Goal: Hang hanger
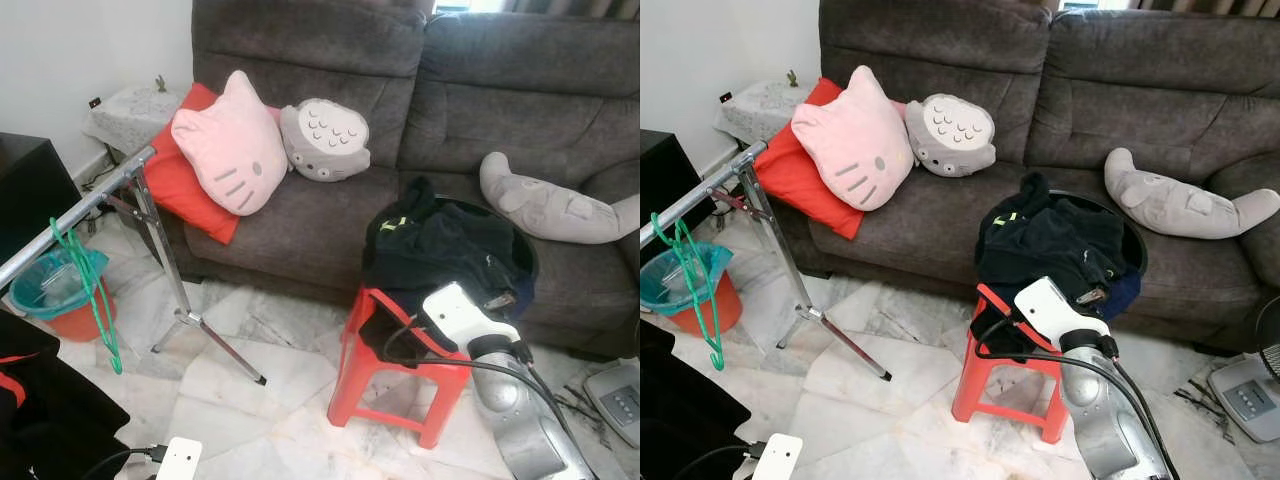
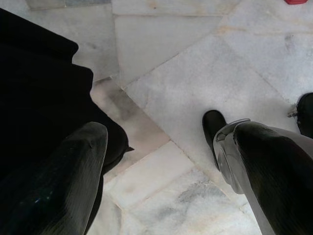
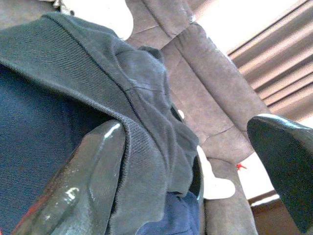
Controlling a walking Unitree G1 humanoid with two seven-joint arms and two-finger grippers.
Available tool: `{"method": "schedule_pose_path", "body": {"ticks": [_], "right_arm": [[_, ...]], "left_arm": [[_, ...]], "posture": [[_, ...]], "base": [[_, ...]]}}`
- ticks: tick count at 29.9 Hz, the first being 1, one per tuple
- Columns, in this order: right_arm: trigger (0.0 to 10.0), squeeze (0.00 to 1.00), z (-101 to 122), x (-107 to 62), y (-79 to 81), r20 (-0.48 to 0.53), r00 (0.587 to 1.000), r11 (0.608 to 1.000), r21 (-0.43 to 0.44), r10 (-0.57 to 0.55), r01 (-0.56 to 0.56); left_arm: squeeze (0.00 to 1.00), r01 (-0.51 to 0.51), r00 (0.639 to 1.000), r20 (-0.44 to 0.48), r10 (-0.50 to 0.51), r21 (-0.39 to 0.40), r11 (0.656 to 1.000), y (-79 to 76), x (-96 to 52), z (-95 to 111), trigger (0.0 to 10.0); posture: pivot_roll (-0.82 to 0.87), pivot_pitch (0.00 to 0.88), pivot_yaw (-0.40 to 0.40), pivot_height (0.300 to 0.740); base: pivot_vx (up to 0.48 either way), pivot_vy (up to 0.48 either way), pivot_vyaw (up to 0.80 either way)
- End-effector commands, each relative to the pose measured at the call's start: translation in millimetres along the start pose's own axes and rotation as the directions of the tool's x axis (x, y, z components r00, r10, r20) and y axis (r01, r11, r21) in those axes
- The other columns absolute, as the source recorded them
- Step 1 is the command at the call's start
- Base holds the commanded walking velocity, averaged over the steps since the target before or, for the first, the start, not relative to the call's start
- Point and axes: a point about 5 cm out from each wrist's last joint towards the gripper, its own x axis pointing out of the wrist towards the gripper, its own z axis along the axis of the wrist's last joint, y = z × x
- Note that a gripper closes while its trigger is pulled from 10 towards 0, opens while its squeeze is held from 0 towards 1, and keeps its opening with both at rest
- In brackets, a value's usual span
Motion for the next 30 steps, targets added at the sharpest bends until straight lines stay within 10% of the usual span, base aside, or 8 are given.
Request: {"method": "schedule_pose_path", "body": {"ticks": [1, 30], "right_arm": [[10.0, 0.00, 1, -3.1, -3.8, 0.005, 1.000, 1.000, 0.001, -0.012, 0.012], [10.0, 0.00, -19, 12.3, 5.1, -0.080, 0.997, 1.000, -0.025, 0.000, -0.002]], "left_arm": [[0.00, 0.000, 1.000, -0.027, 0.000, 0.004, 1.000, -2.1, -0.7, -5, 10.0], [0.00, 0.004, 1.000, -0.028, -0.004, 0.002, 1.000, -3.5, -1.1, -6, 10.0]], "posture": [[-0.02, 0.000, -0.049, 0.740], [-0.02, 0.000, -0.045, 0.740]], "base": [[0.000, 0.000, 0.00], [0.000, 0.000, 0.00]]}}
